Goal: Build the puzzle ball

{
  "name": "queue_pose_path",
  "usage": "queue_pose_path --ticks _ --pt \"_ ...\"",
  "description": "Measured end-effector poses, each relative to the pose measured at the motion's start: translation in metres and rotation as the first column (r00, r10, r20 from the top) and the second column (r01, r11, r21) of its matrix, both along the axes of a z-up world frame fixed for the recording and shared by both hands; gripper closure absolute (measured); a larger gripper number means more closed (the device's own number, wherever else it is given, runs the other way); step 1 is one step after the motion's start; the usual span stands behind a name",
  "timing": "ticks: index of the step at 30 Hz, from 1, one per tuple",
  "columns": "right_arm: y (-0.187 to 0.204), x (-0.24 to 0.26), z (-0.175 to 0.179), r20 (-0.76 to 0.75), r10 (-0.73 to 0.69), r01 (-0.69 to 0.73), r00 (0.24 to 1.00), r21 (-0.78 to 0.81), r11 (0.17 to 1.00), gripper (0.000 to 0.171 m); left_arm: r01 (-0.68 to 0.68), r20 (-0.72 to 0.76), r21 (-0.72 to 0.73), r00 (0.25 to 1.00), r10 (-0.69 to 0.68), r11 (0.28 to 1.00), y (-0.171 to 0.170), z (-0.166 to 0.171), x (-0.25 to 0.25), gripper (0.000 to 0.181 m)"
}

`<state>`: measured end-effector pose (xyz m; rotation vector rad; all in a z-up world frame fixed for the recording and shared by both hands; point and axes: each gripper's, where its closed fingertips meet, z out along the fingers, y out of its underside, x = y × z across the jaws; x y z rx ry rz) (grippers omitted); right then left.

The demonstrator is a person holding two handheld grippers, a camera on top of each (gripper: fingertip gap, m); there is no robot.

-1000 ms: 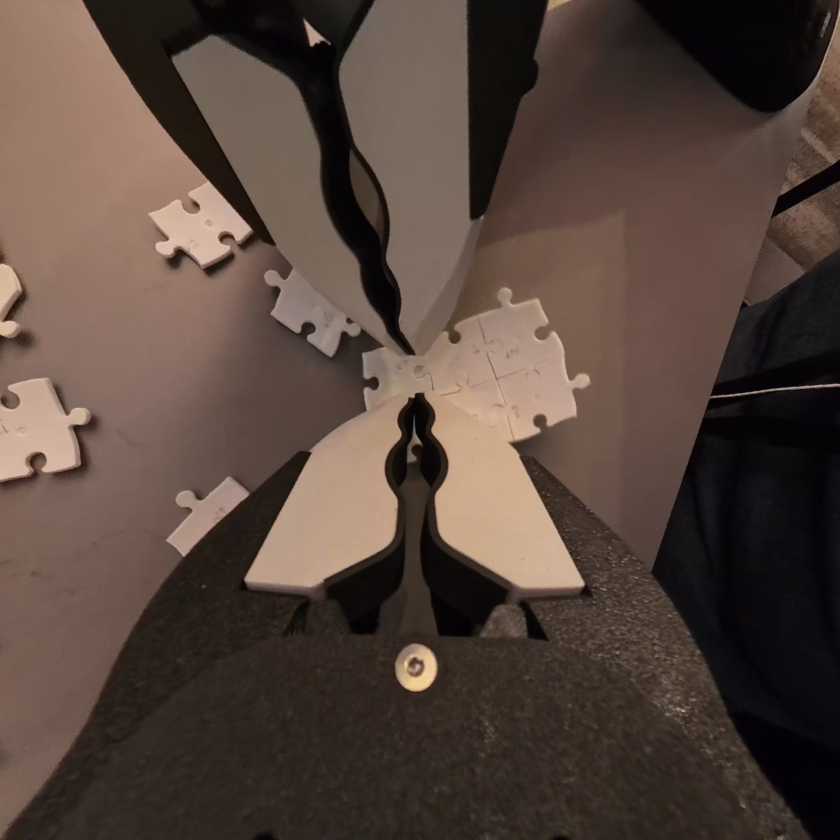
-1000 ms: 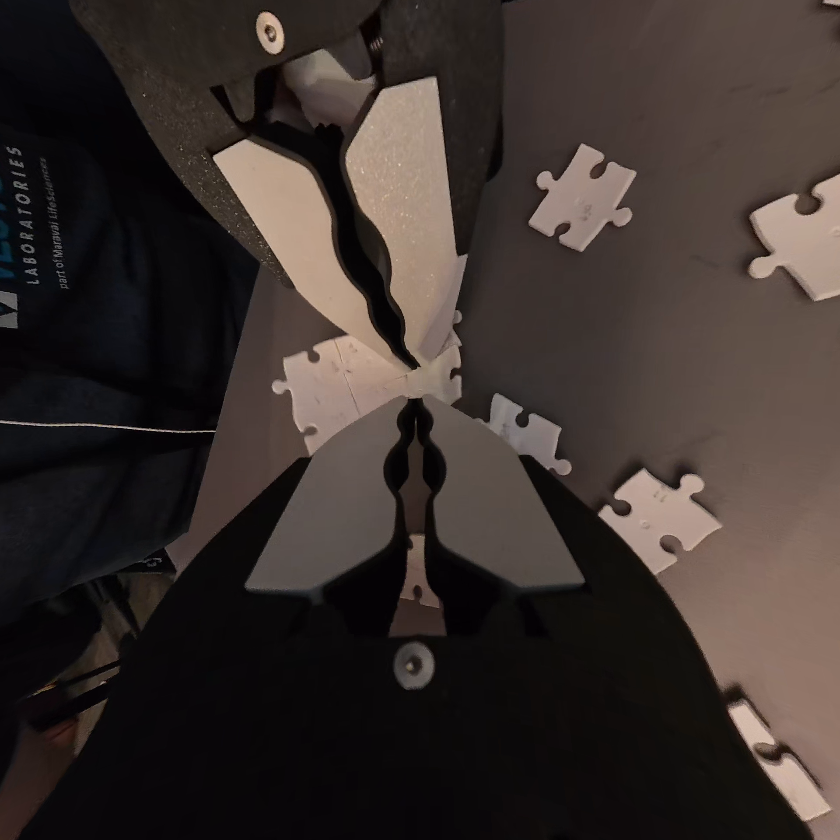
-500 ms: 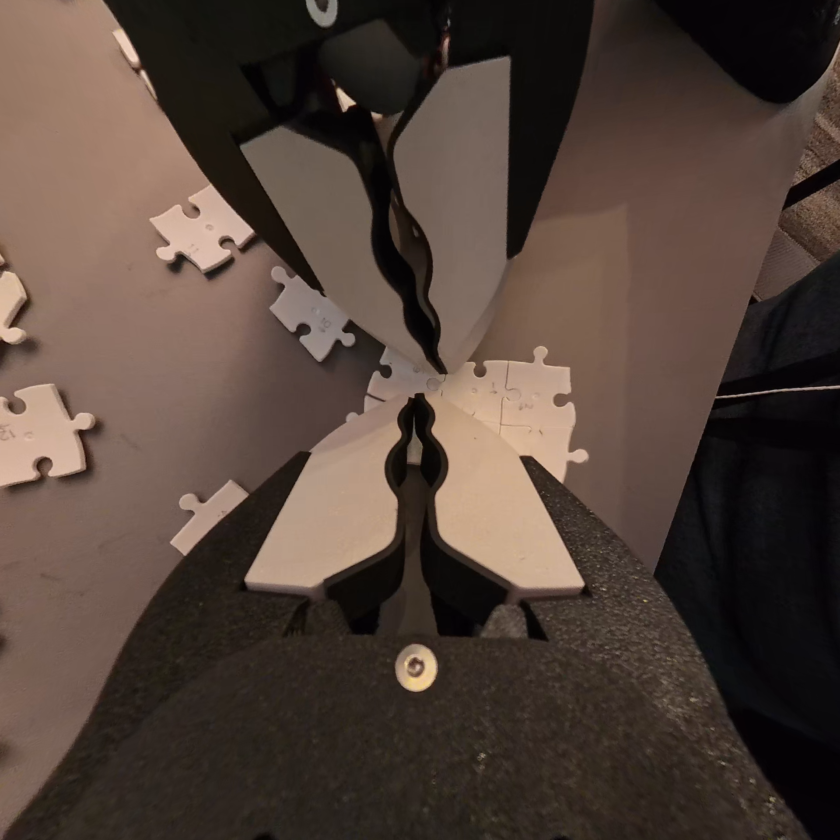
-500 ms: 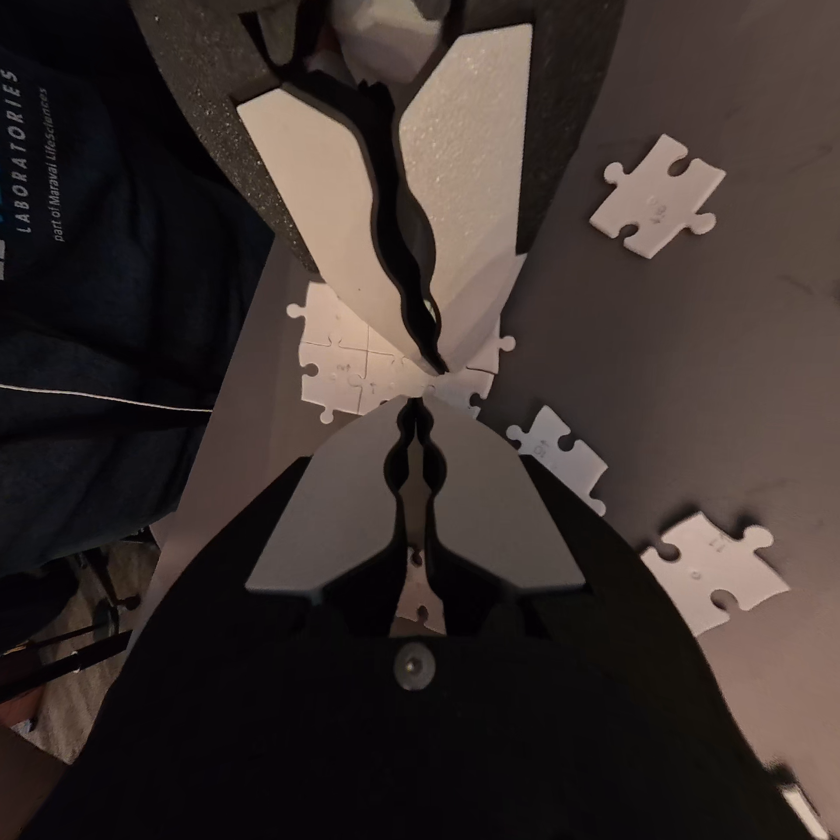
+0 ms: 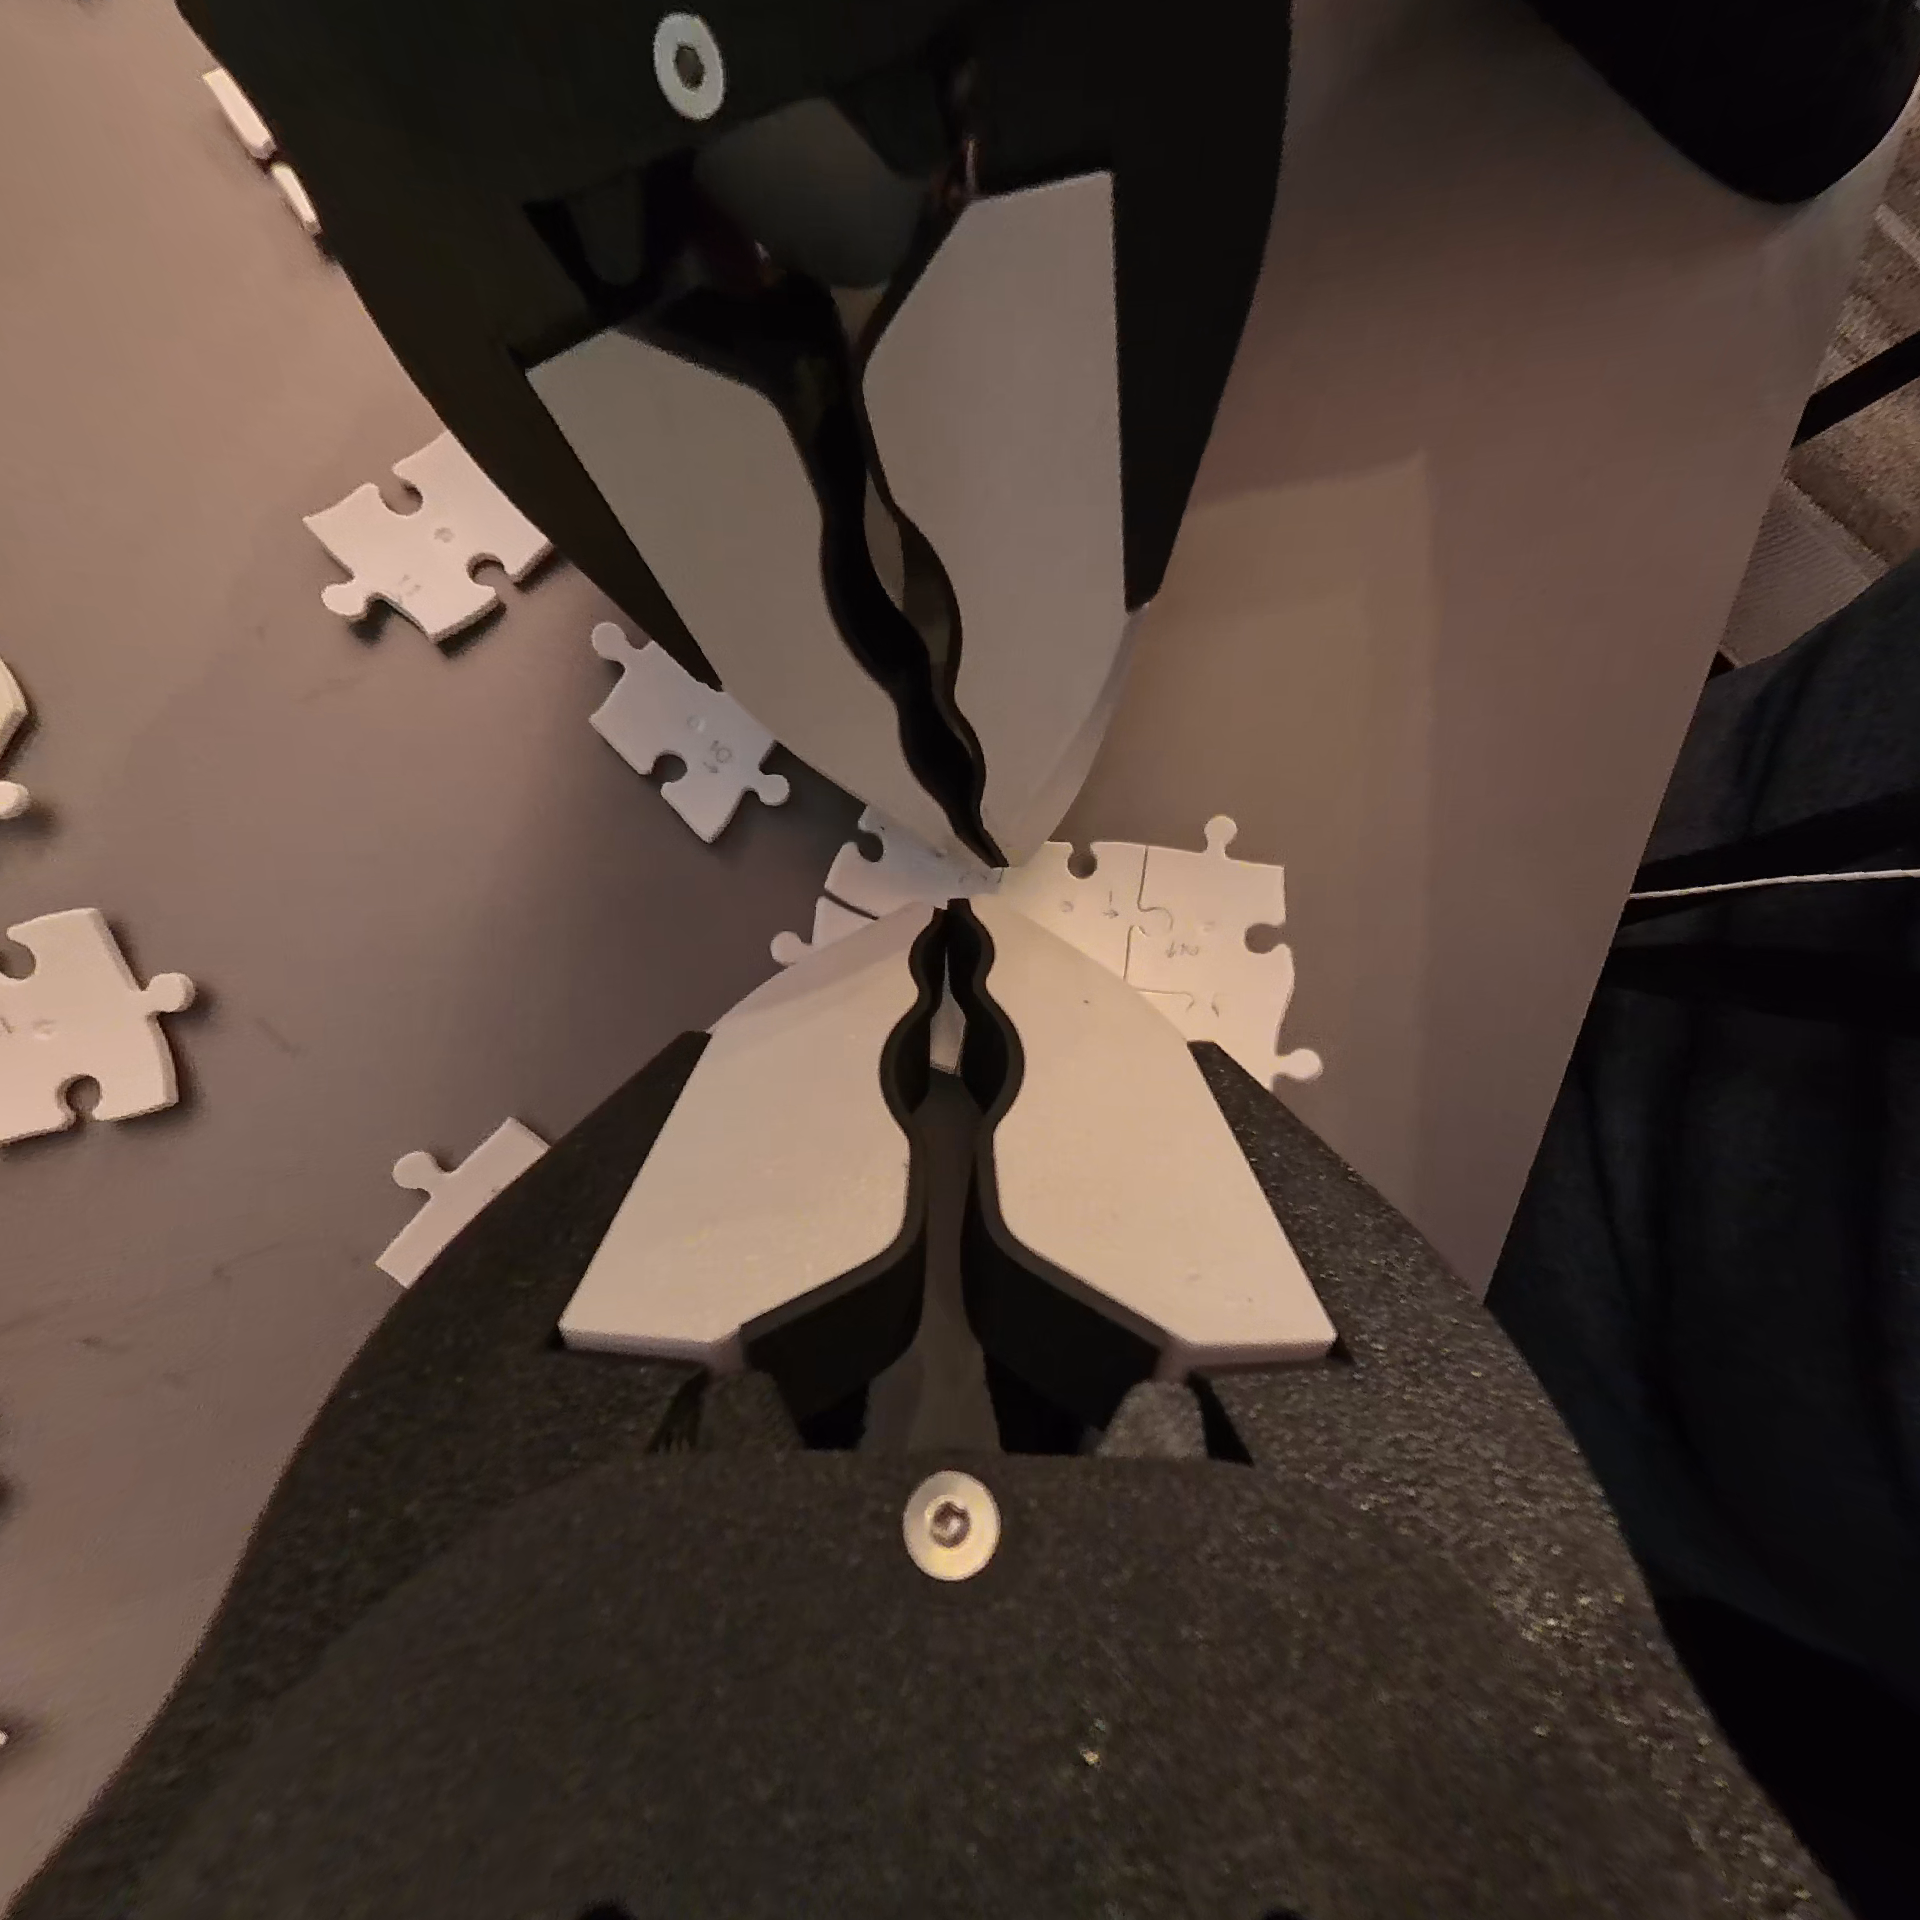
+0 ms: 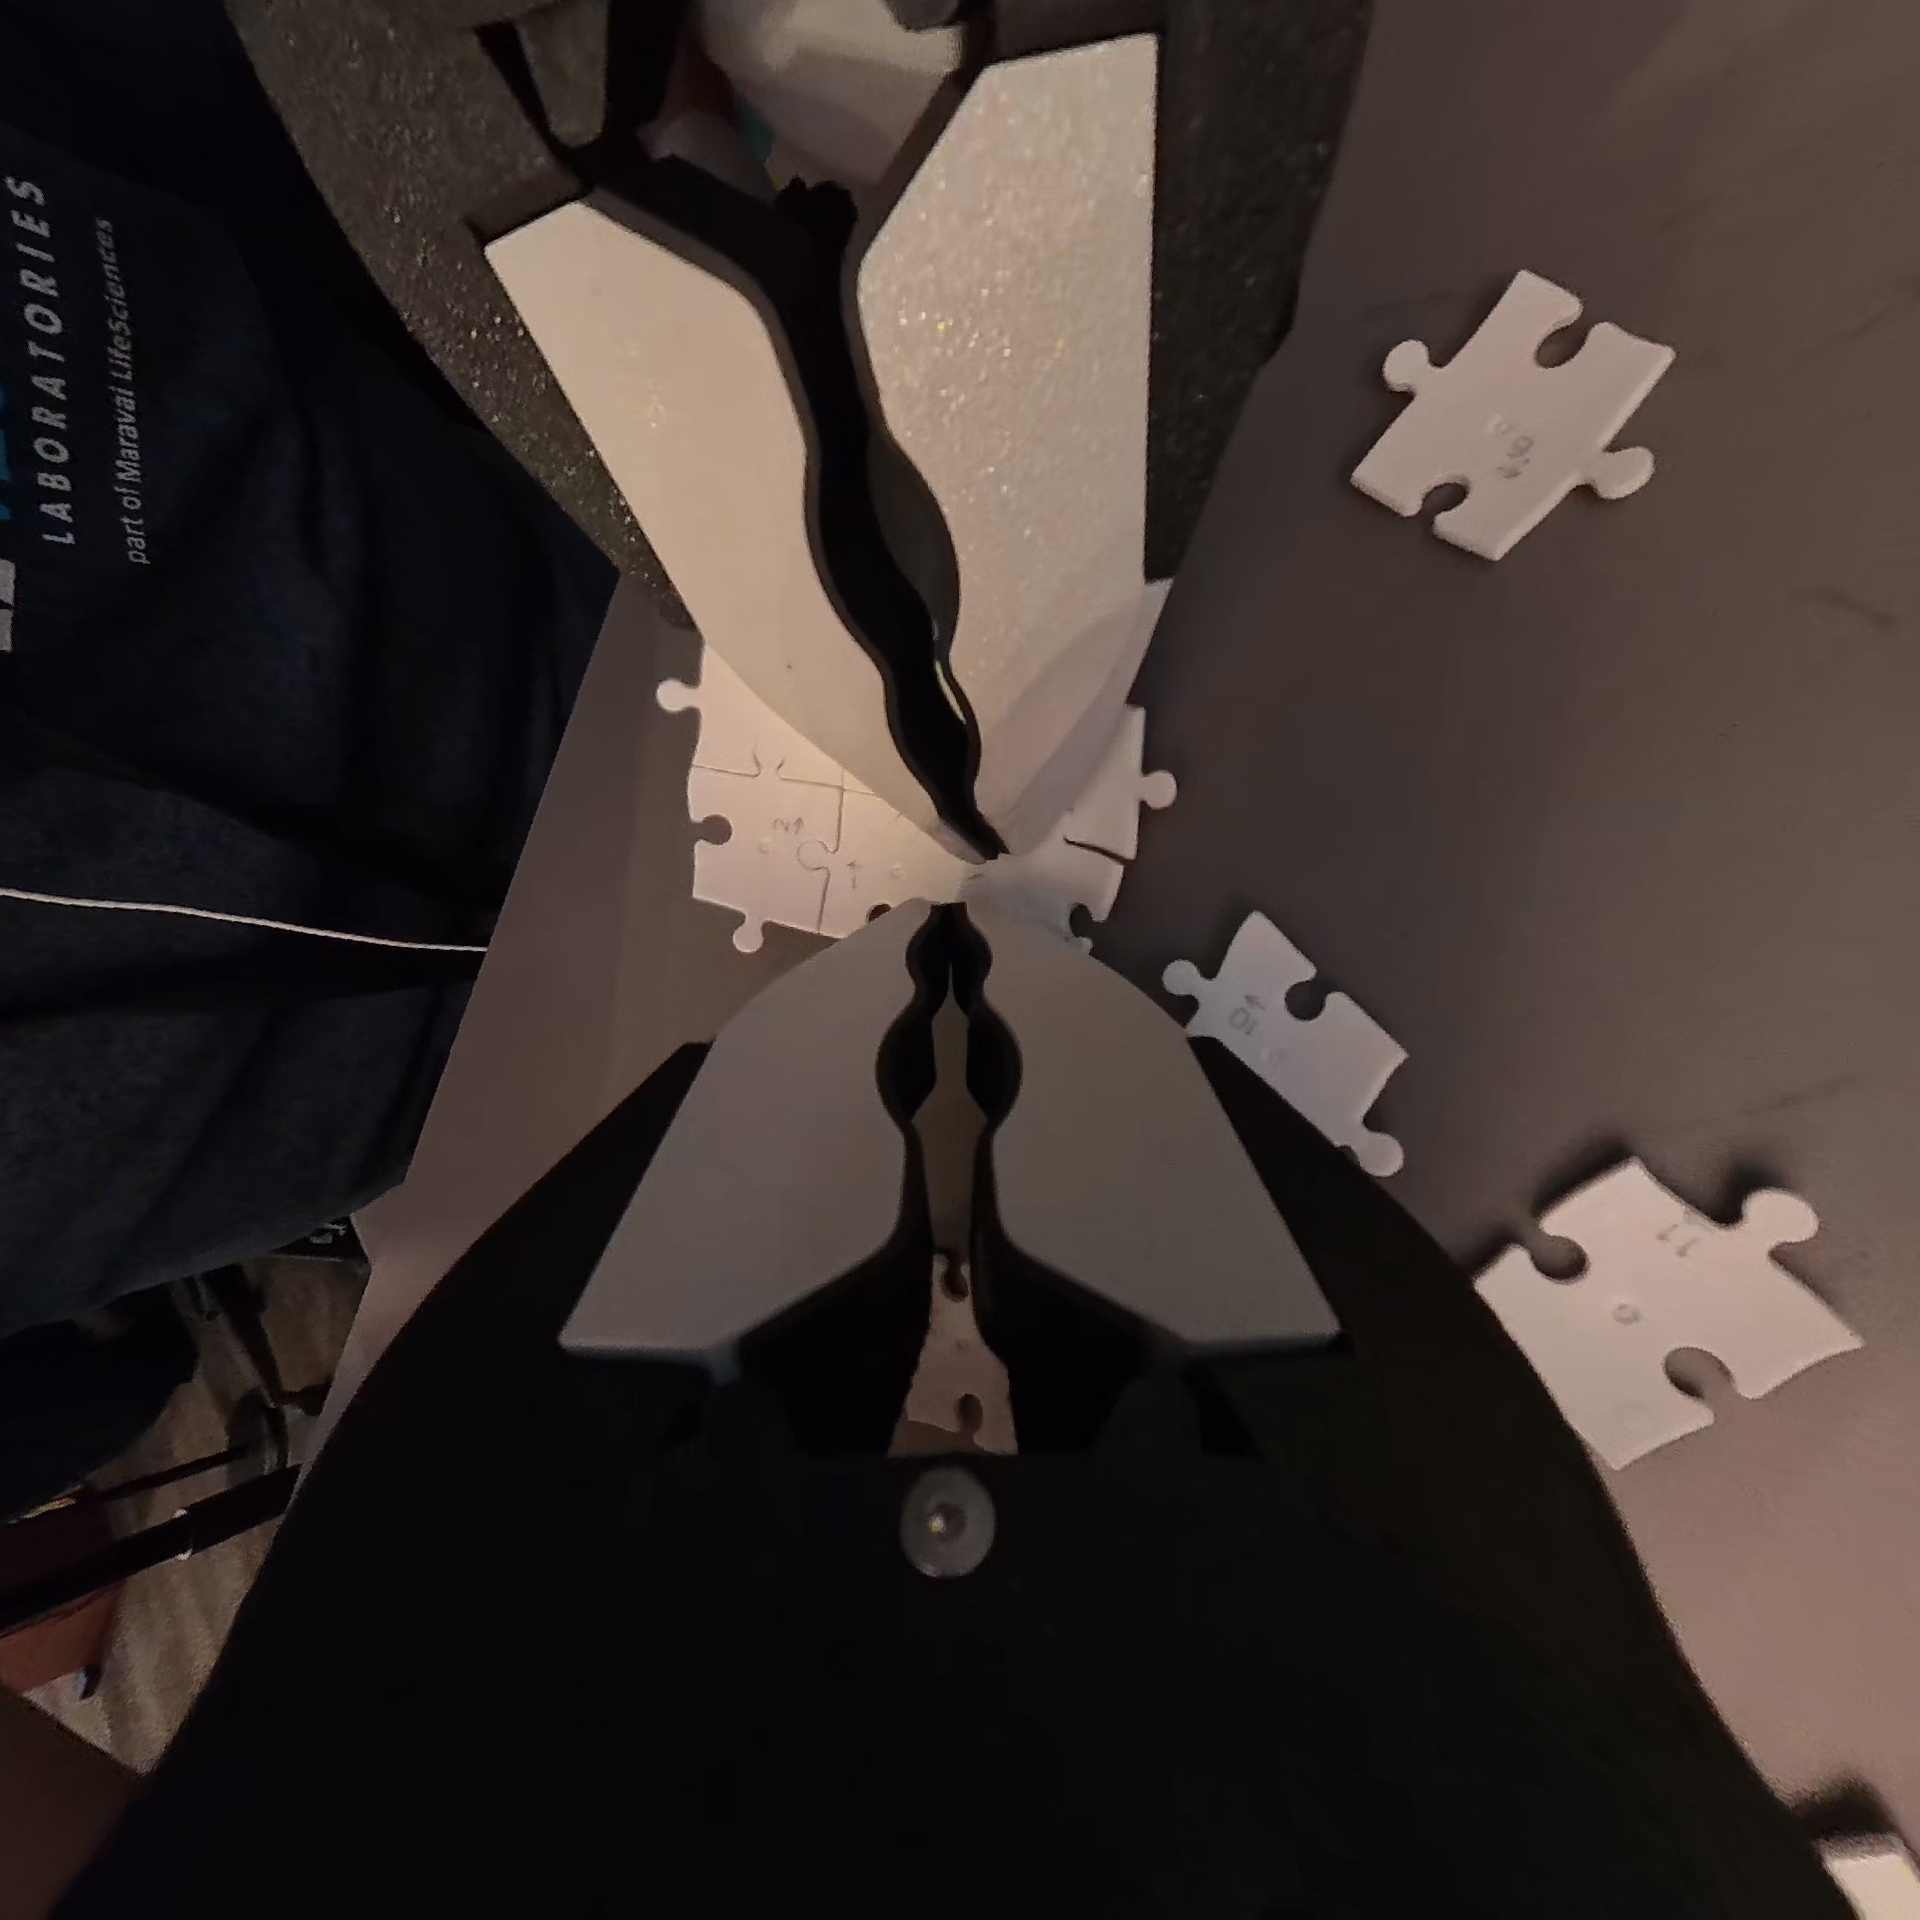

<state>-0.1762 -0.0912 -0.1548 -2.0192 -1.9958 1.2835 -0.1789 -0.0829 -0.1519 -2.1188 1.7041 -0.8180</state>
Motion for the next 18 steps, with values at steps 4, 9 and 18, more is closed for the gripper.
queue_pose_path --ticks 4,9,18 --pt "0.000 0.000 0.000 0.006 -0.002 0.002 1.000 -0.015 1.000 0.169 0.002 -0.005 -0.001 1.000 -0.002 1.000 0.000 0.000 0.000 0.181" --pt "0.000 -0.001 0.001 -0.005 -0.003 0.003 1.000 -0.021 1.000 0.170 0.004 -0.015 0.007 1.000 -0.004 1.000 0.000 -0.002 -0.001 0.181" --pt "0.012 -0.007 0.003 0.018 -0.069 0.070 0.997 -0.036 0.997 0.170 -0.001 -0.018 0.023 1.000 0.002 1.000 0.002 -0.001 -0.005 0.181"
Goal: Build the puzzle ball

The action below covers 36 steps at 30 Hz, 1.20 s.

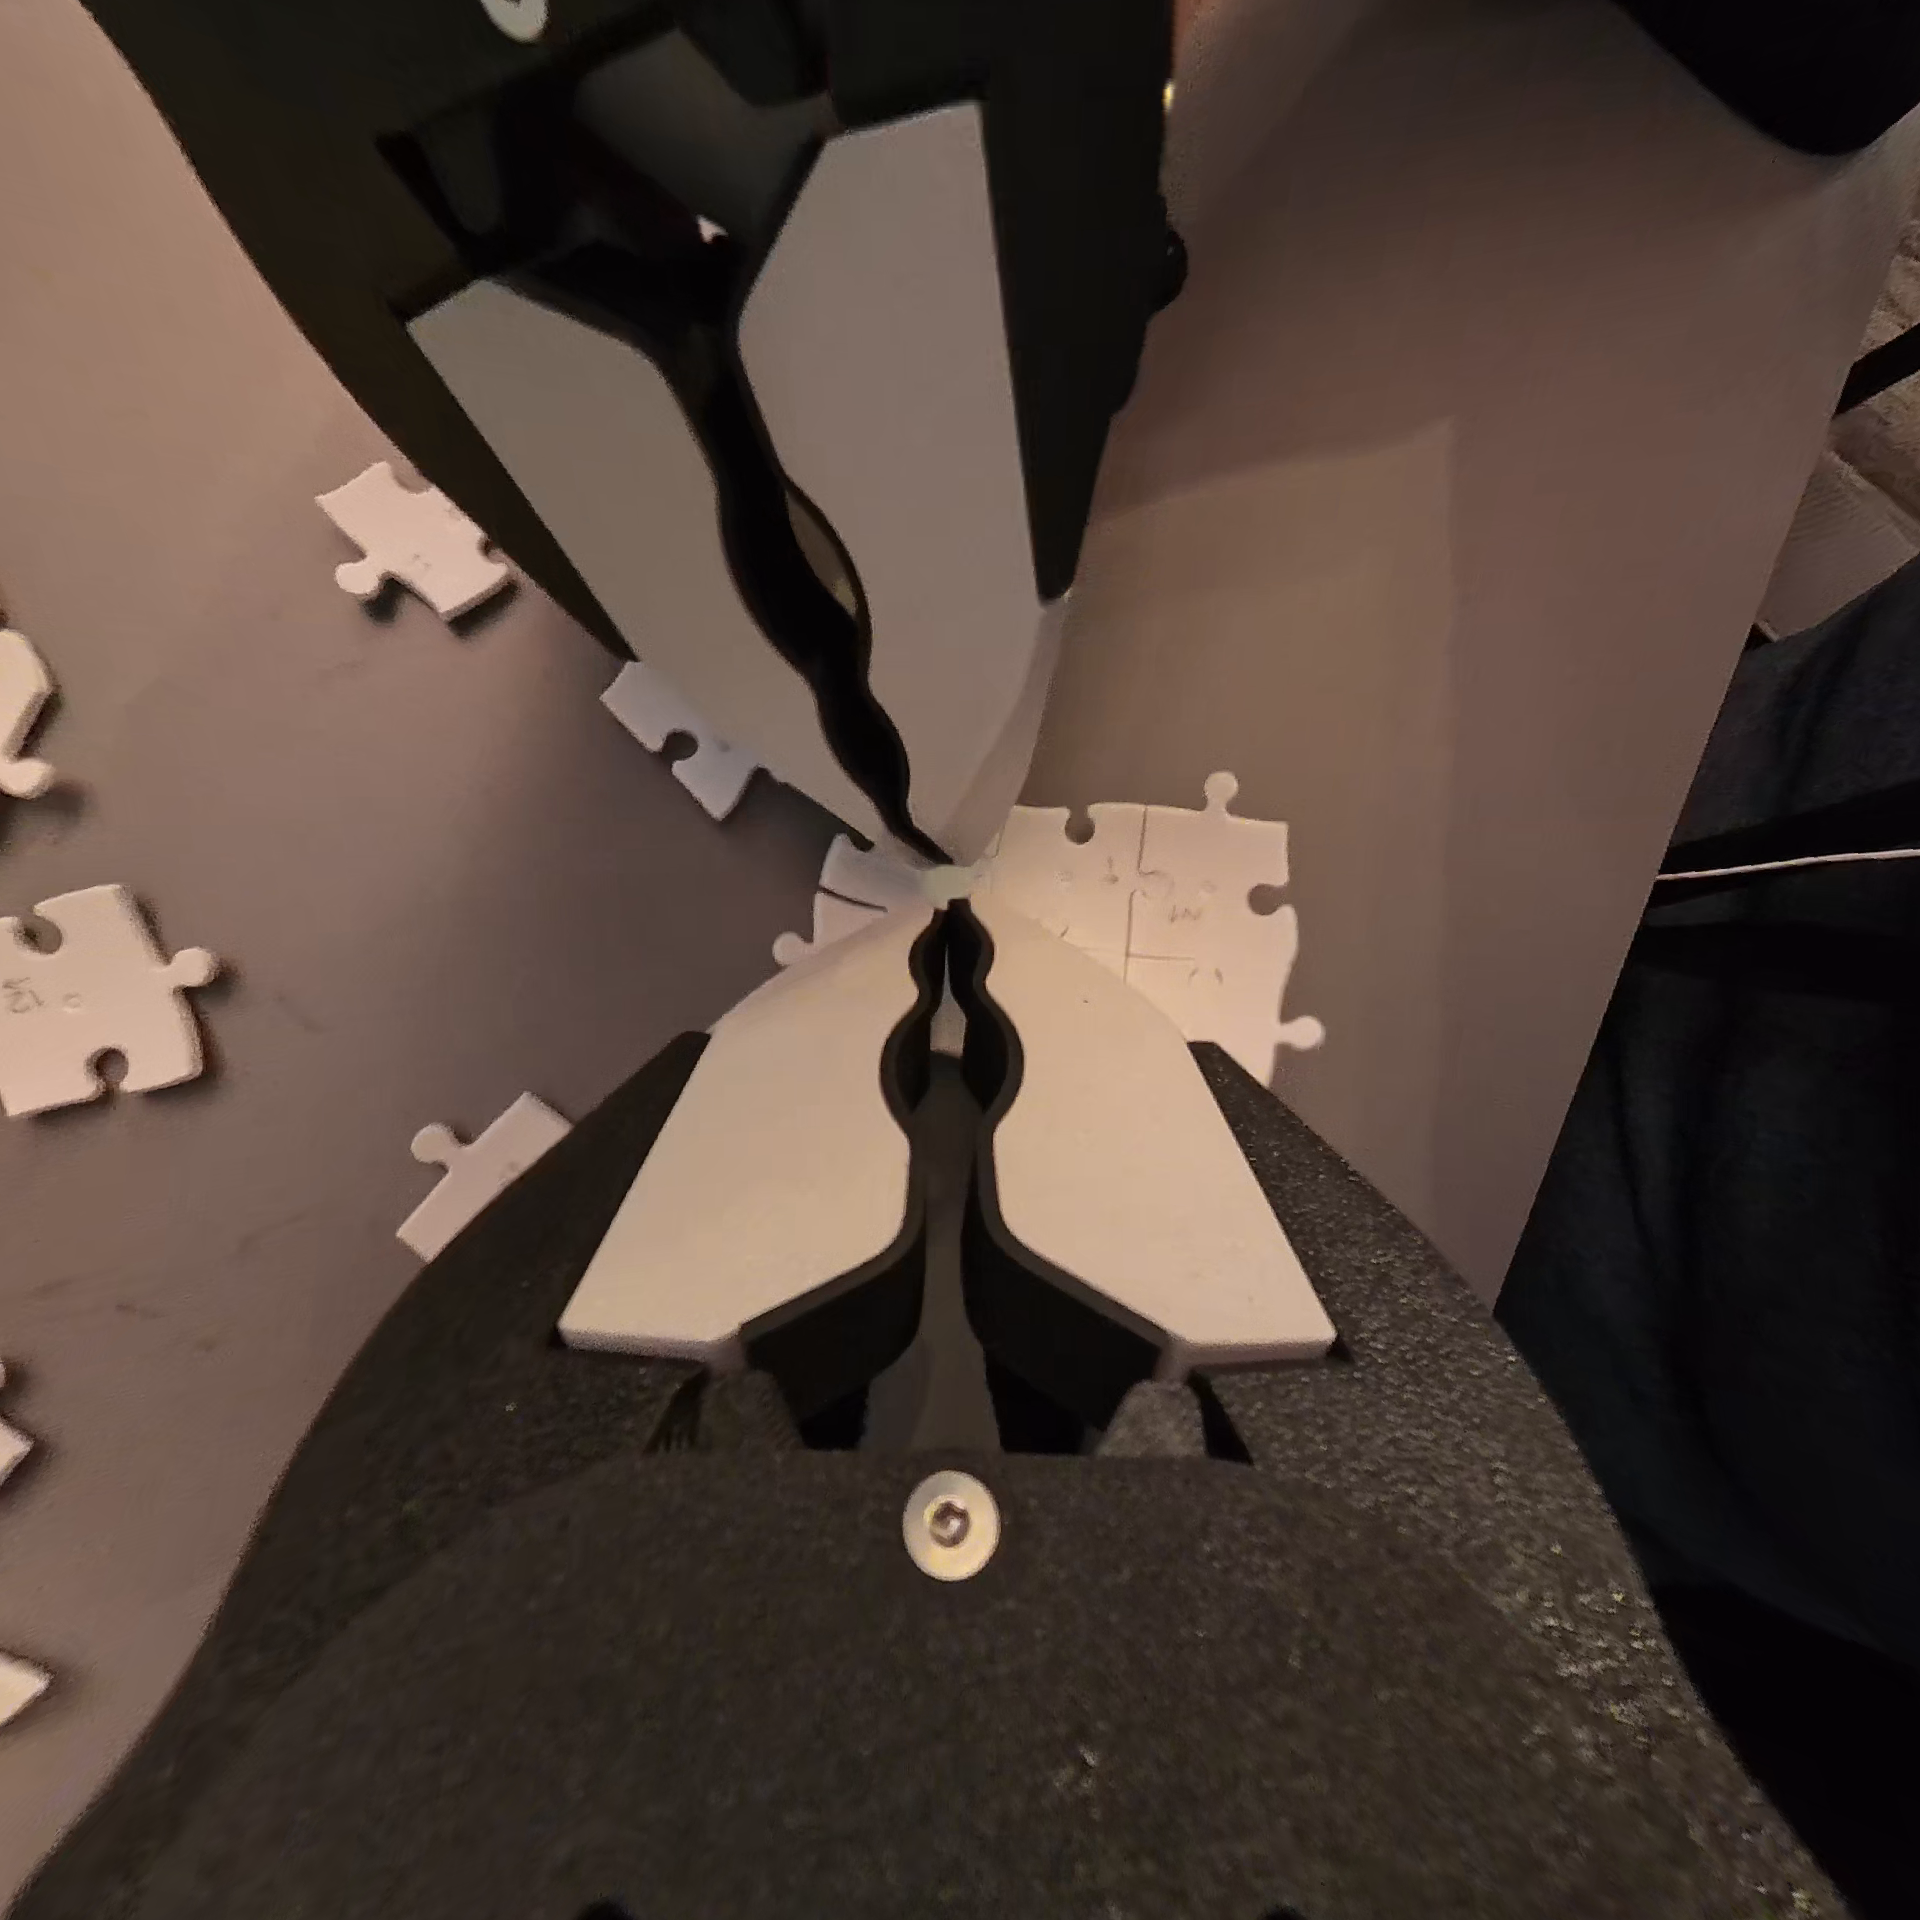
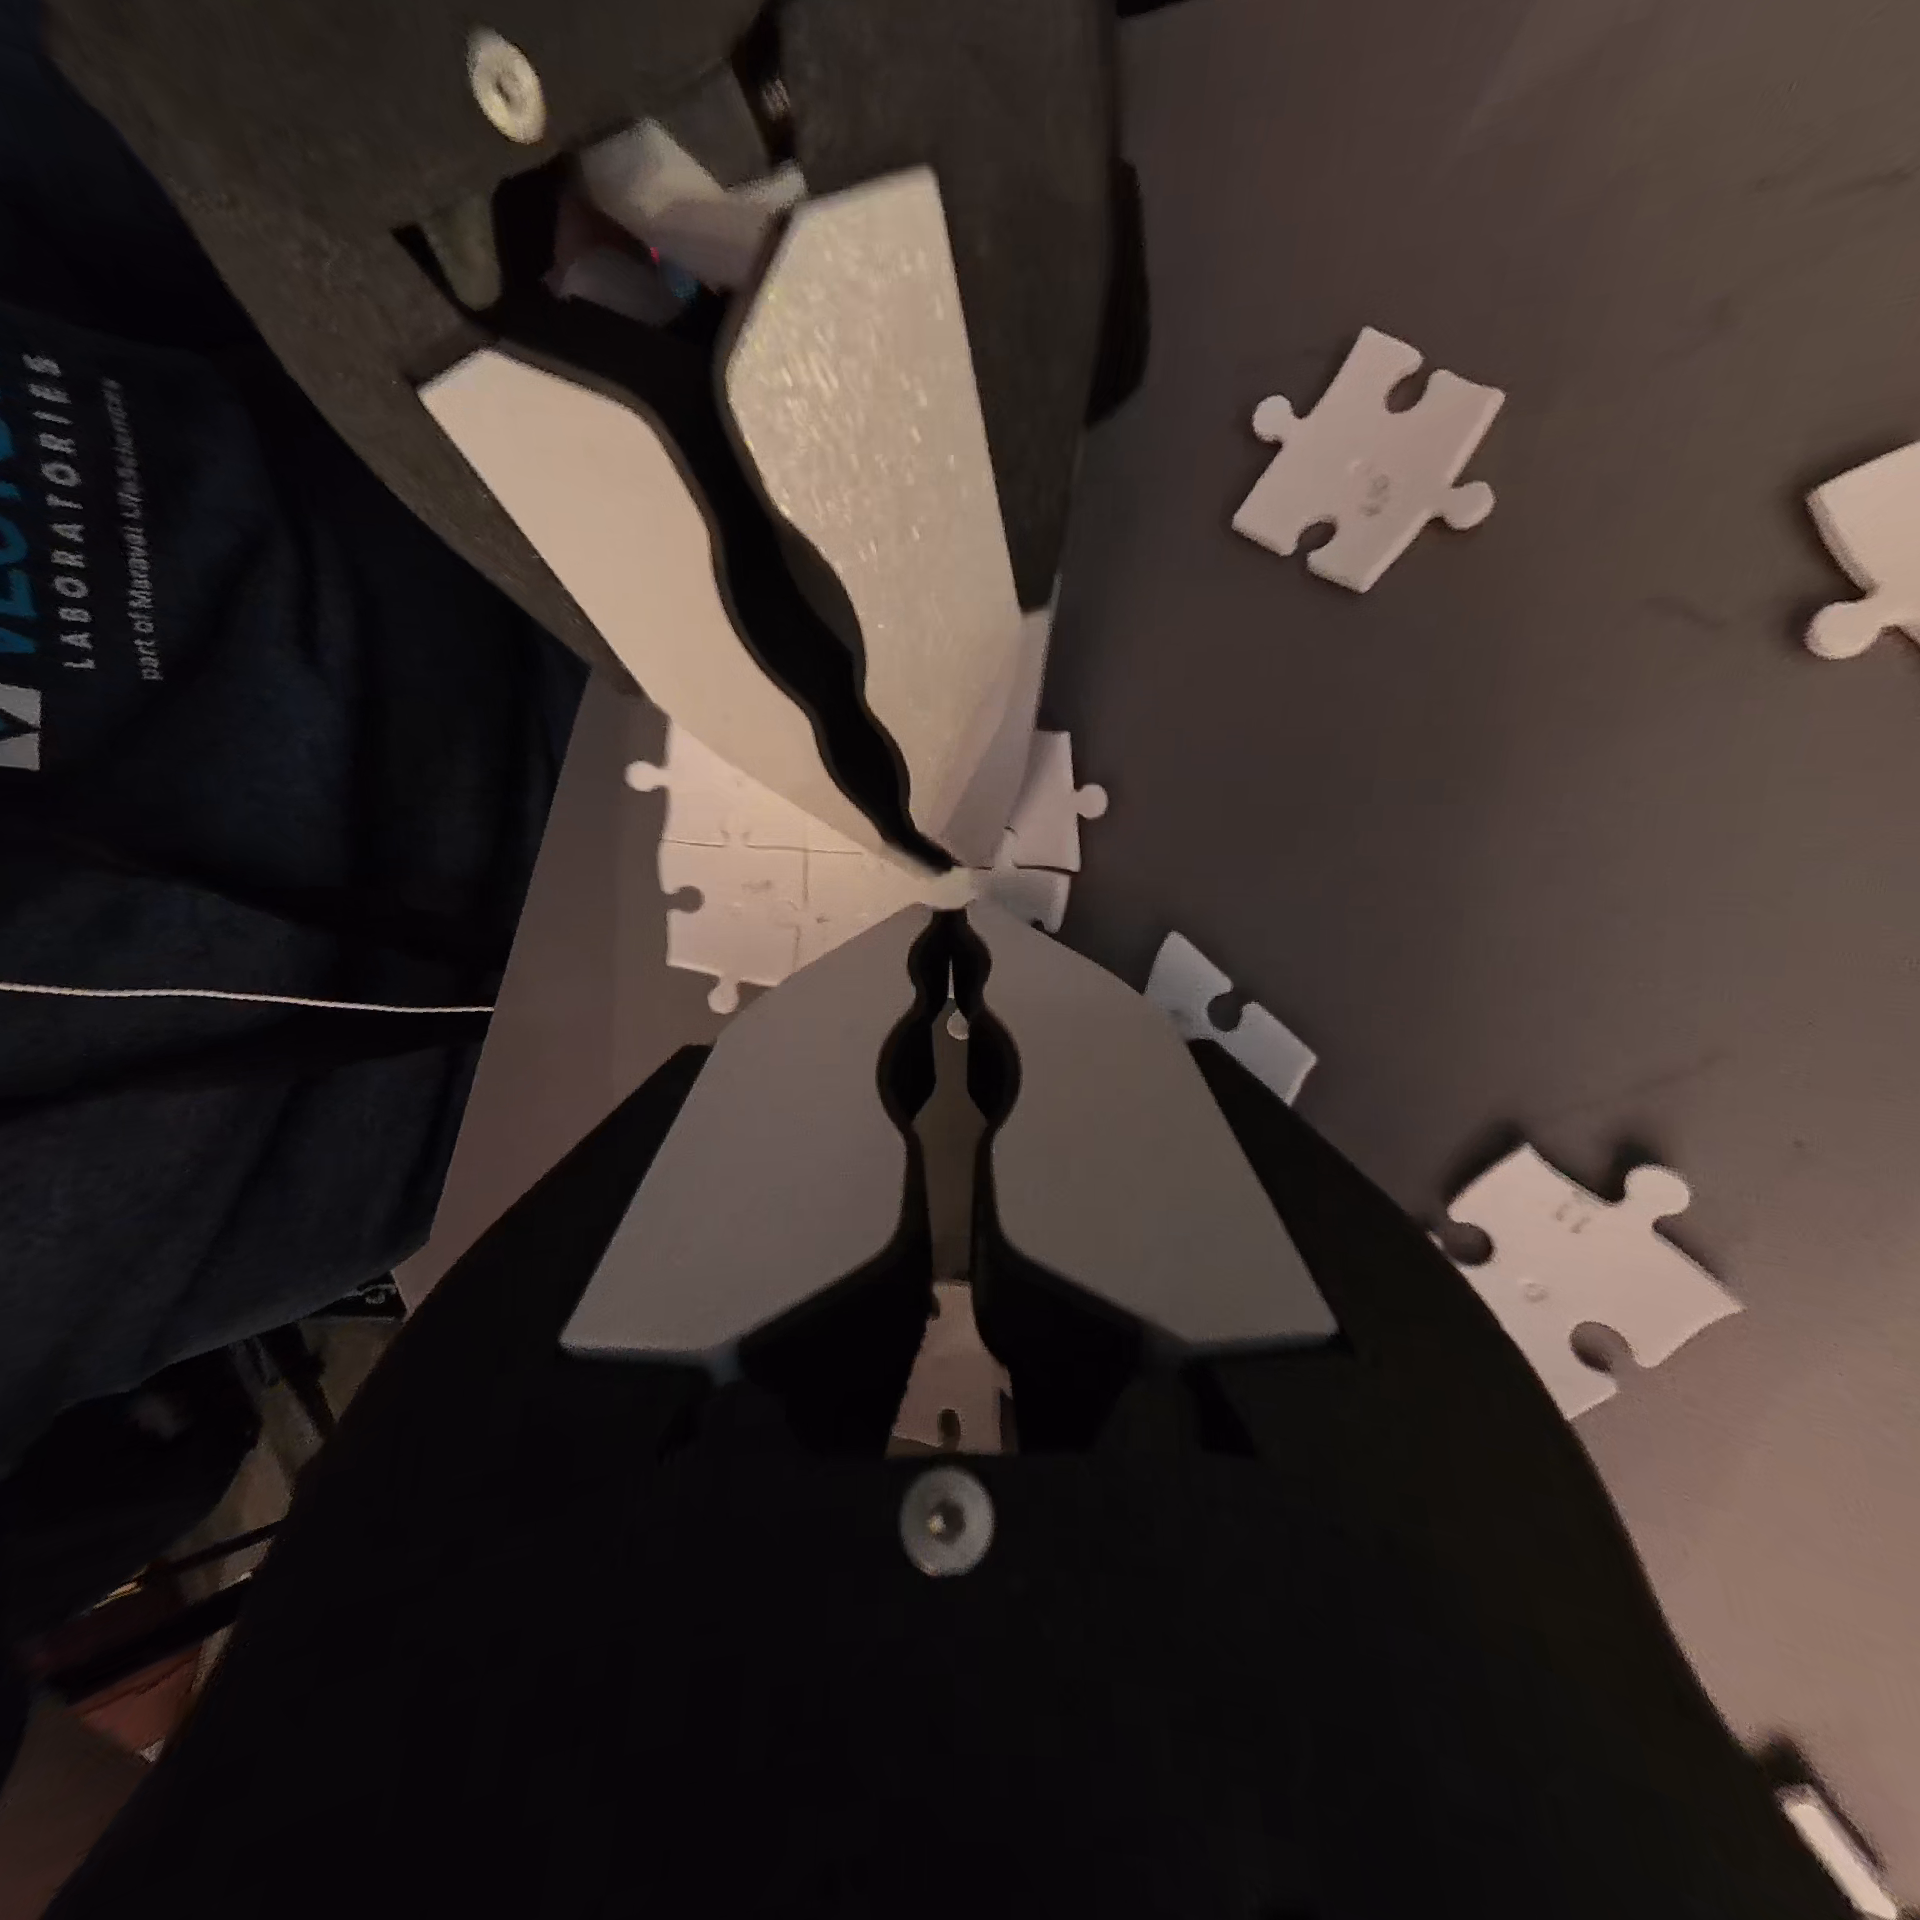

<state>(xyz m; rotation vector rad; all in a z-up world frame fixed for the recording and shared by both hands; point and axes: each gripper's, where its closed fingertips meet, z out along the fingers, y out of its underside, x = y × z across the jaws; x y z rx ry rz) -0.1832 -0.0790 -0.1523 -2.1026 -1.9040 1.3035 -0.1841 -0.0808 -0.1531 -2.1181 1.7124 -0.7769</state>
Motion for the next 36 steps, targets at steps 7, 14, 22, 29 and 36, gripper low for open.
queue_pose_path --ticks 7,14,22,29,36 --pt "-0.002 -0.001 -0.001 0.016 0.014 -0.014 1.000 0.007 1.000 0.170 -0.093 0.023 0.038 0.995 0.092 0.995 0.016 0.010 -0.016 0.181" --pt "0.003 -0.007 0.004 -0.005 -0.024 0.023 1.000 -0.030 0.999 0.170 -0.117 0.022 0.012 0.993 0.117 0.993 0.018 0.004 -0.019 0.181" --pt "0.006 -0.016 0.006 -0.028 -0.035 0.034 0.999 -0.024 0.999 0.169 -0.133 0.060 -0.006 0.989 0.133 0.991 0.016 0.002 -0.021 0.181" --pt "0.002 -0.015 0.000 0.014 -0.009 0.009 1.000 0.014 1.000 0.170 -0.121 0.064 -0.006 0.991 0.121 0.993 0.015 0.001 -0.019 0.181" --pt "0.002 -0.016 -0.001 0.103 -0.073 0.091 0.992 -0.189 0.978 0.169 -0.112 0.066 0.000 0.992 0.111 0.994 0.012 0.002 -0.019 0.181"
